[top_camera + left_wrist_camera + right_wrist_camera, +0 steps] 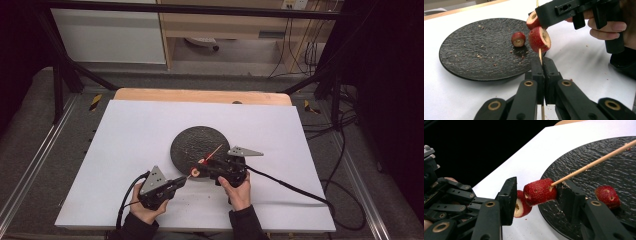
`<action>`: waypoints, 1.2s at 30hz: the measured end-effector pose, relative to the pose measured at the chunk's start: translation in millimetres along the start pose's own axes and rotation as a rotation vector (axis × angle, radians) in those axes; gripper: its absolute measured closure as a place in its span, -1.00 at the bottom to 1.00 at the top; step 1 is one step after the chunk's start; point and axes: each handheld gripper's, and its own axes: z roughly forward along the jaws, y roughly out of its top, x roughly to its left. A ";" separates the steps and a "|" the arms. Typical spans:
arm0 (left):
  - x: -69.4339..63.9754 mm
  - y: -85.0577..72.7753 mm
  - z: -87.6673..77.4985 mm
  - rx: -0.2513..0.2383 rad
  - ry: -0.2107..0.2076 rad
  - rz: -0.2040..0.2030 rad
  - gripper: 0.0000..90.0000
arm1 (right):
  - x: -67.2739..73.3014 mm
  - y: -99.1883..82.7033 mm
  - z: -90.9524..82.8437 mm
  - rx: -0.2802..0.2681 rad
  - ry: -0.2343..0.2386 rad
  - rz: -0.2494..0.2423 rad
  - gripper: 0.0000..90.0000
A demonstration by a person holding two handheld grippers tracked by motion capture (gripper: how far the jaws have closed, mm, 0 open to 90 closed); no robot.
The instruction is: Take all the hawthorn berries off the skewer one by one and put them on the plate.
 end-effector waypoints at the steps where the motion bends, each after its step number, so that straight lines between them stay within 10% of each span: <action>1: -0.2 0.0 0.0 -0.003 0.000 0.000 0.96 | 0.0 0.1 0.0 0.000 0.001 0.002 0.18; 36: -0.6 4.3 -6.4 -0.037 -0.012 0.013 0.97 | -10.9 34.9 -26.1 -0.090 -0.072 0.014 0.34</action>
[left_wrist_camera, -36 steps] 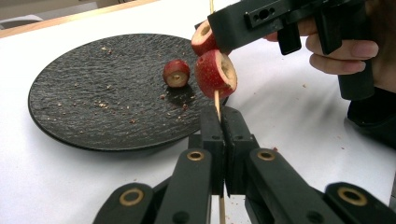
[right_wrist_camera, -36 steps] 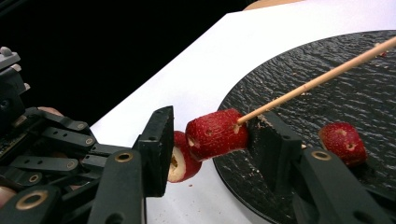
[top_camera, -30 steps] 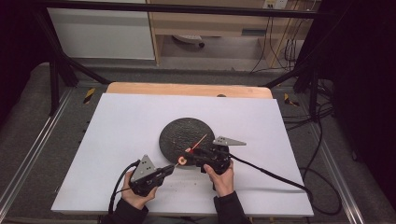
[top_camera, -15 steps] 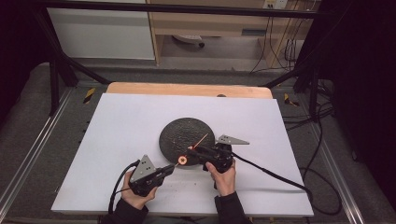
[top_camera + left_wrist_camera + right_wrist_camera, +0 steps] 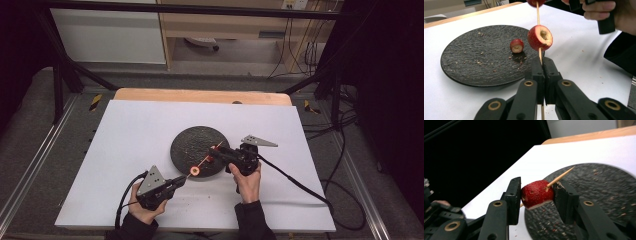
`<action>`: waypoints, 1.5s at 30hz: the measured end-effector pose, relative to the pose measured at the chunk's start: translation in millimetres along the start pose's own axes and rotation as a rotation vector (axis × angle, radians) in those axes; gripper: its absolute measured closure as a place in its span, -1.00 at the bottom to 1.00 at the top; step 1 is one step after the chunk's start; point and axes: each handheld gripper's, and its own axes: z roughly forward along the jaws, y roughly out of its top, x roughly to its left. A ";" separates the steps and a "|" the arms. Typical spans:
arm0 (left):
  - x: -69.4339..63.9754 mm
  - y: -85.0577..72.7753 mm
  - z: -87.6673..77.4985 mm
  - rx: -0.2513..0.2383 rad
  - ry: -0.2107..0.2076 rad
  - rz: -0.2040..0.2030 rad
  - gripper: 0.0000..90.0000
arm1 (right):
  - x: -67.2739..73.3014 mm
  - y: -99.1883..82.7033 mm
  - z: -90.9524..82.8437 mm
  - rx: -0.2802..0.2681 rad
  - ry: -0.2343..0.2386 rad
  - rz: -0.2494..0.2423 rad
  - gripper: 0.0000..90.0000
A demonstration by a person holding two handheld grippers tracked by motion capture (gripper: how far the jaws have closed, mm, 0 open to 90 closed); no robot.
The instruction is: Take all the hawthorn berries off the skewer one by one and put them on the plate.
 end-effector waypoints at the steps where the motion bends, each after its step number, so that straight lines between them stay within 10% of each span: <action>1: 0.2 0.2 -0.2 -0.001 -0.002 -0.001 0.97 | -1.2 2.5 -1.5 -0.009 -0.005 -0.002 0.34; 25: 6.2 1.4 -5.3 -0.016 0.012 -0.012 0.97 | -25.1 40.9 -26.9 -0.052 -0.131 -0.020 0.34; 45: 12.5 0.6 -6.0 -0.007 0.029 -0.036 0.97 | -45.5 -15.8 25.8 0.157 -0.184 -0.003 0.34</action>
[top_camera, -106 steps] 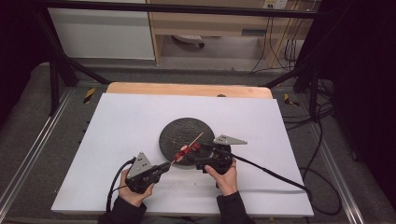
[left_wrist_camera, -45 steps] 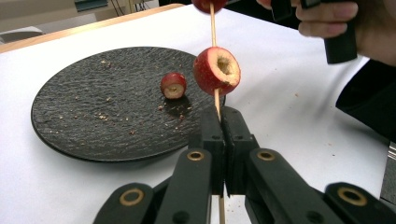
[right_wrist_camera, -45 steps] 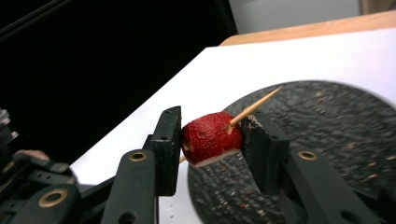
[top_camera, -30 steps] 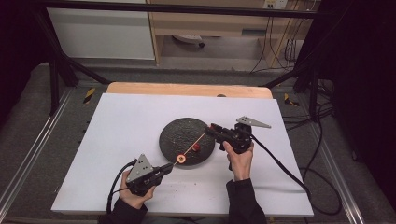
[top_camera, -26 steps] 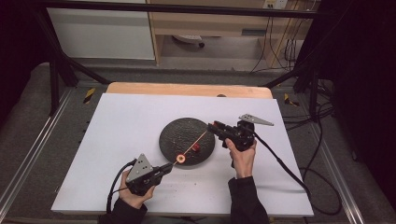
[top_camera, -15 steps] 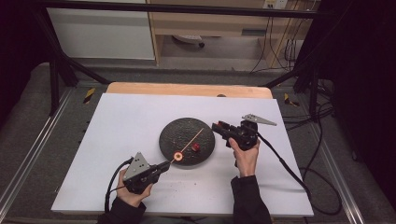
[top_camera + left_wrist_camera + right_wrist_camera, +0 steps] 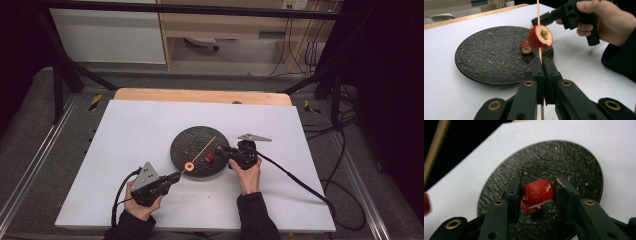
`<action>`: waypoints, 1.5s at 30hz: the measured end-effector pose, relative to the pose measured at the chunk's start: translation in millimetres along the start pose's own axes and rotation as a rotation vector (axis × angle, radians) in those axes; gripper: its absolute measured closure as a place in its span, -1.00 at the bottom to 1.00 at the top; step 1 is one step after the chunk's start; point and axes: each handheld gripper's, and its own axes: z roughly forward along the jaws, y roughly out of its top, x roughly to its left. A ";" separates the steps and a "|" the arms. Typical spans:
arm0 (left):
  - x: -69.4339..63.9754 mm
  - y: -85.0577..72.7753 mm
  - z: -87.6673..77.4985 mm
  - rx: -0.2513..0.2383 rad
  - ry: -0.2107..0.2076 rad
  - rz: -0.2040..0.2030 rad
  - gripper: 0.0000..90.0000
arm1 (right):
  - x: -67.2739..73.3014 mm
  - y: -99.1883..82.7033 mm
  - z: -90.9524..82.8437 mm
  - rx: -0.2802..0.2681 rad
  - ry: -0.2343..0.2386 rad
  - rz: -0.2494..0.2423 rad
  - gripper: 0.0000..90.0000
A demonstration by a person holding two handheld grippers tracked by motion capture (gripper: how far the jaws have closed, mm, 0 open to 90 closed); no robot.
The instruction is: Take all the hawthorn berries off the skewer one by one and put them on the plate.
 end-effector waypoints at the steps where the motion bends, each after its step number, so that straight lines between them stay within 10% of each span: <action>1: 0.0 -0.2 0.3 0.002 0.001 0.001 0.97 | -0.6 -1.9 2.3 0.011 -0.010 -0.001 0.34; 18: 0.0 -0.9 1.6 0.011 0.003 -0.002 0.97 | 0.6 -3.8 0.6 0.019 -0.040 -0.035 0.17; 34: -0.9 -1.1 2.9 0.015 0.010 0.000 0.97 | 29.4 -3.8 -31.1 -0.061 0.071 -0.062 -0.79; 45: -2.0 -1.4 3.9 0.017 0.012 0.004 0.96 | 52.4 -5.1 -25.5 -0.037 0.089 -0.077 -0.92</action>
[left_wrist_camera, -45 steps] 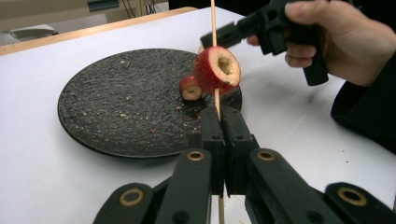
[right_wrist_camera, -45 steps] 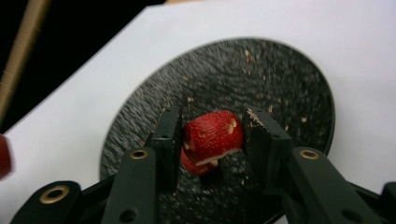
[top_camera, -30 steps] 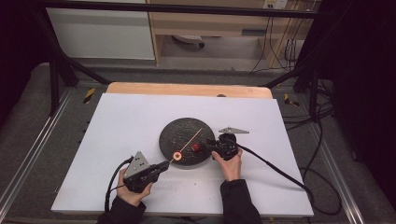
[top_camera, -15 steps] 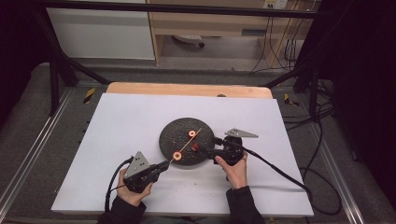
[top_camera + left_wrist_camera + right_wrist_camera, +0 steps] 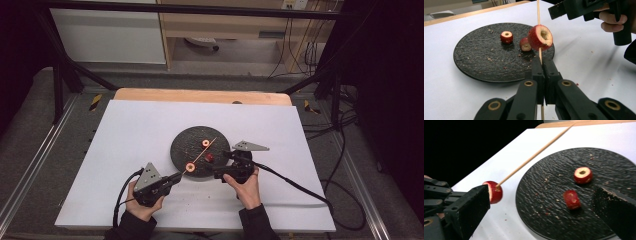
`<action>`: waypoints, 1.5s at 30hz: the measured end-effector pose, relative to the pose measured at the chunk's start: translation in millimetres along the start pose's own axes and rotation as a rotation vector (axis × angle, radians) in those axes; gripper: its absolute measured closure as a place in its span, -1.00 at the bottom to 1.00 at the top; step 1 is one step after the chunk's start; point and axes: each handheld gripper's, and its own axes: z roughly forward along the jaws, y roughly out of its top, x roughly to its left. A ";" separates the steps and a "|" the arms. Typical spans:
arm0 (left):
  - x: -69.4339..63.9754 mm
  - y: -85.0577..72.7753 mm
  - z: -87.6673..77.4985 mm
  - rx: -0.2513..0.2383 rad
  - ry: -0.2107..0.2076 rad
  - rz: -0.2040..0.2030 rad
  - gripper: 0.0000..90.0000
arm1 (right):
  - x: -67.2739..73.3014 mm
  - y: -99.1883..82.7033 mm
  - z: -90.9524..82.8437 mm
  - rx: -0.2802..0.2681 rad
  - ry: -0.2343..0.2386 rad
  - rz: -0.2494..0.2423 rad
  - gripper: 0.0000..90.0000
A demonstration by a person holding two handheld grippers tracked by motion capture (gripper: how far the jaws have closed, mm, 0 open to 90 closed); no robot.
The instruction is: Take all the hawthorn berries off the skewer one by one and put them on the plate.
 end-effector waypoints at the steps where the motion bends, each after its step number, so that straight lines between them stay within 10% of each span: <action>1: -0.1 -0.1 0.1 0.000 0.000 -0.002 0.97 | 1.5 0.0 1.2 0.000 0.002 0.001 -0.92; 12: -3.4 -0.7 2.5 0.006 -0.001 0.005 0.97 | 17.2 -2.3 20.3 0.031 0.051 0.002 -0.80; 45: -8.2 0.0 4.0 0.002 -0.011 0.018 0.97 | 22.0 -5.0 33.8 0.093 0.223 0.059 0.43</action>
